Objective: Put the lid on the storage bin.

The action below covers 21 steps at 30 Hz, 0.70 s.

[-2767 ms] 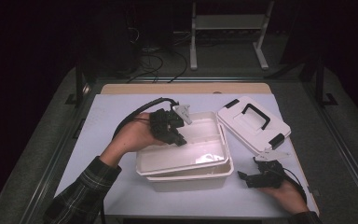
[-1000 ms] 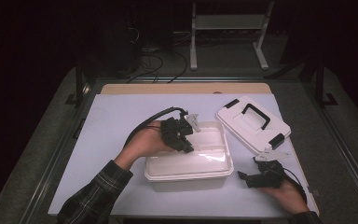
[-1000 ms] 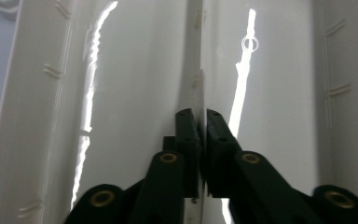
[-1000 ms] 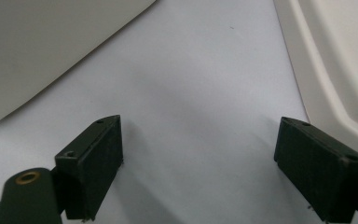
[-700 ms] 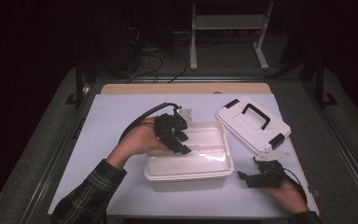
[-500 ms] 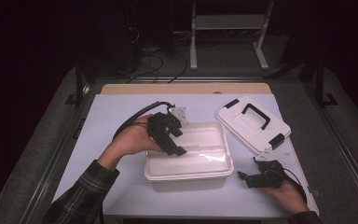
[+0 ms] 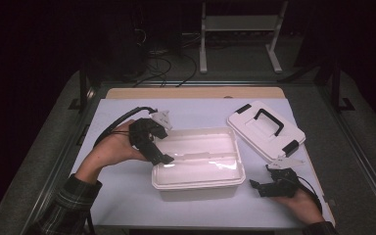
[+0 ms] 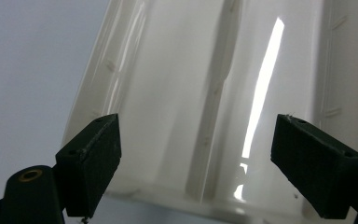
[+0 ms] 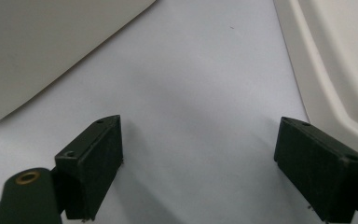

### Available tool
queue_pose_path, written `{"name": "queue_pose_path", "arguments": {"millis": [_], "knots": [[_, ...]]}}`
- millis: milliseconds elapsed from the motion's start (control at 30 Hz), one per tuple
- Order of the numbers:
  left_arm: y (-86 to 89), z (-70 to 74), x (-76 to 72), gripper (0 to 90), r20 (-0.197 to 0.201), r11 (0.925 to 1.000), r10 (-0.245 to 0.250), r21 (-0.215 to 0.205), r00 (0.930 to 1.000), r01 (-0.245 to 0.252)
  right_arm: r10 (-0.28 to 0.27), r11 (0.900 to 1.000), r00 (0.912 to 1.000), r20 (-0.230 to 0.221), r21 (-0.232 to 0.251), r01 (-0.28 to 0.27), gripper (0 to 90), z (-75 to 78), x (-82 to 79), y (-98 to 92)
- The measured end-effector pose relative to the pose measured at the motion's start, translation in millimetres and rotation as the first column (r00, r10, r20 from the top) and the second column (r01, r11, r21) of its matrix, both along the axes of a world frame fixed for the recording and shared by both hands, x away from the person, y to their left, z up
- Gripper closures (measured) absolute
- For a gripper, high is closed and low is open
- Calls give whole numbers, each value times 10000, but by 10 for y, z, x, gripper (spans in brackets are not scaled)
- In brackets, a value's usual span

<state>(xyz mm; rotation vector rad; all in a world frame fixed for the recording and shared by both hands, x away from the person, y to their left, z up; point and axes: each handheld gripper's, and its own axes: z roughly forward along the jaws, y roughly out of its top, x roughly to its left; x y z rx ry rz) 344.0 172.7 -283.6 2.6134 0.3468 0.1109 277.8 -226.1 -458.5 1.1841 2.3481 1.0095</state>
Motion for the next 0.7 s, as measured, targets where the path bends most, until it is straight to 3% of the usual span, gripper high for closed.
{"name": "queue_pose_path", "arguments": {"millis": [400,700], "knots": [[476,-102,-98,87,54,9943,1064,-103,9943,-1063,6,10000,10000,-4,-1,-6,149,0,-2,1],[771,-323,-191,78,80,9855,1697,-65,9855,-1696,16,10000,10000,10,-17,-16,149,0,-1,0]]}}
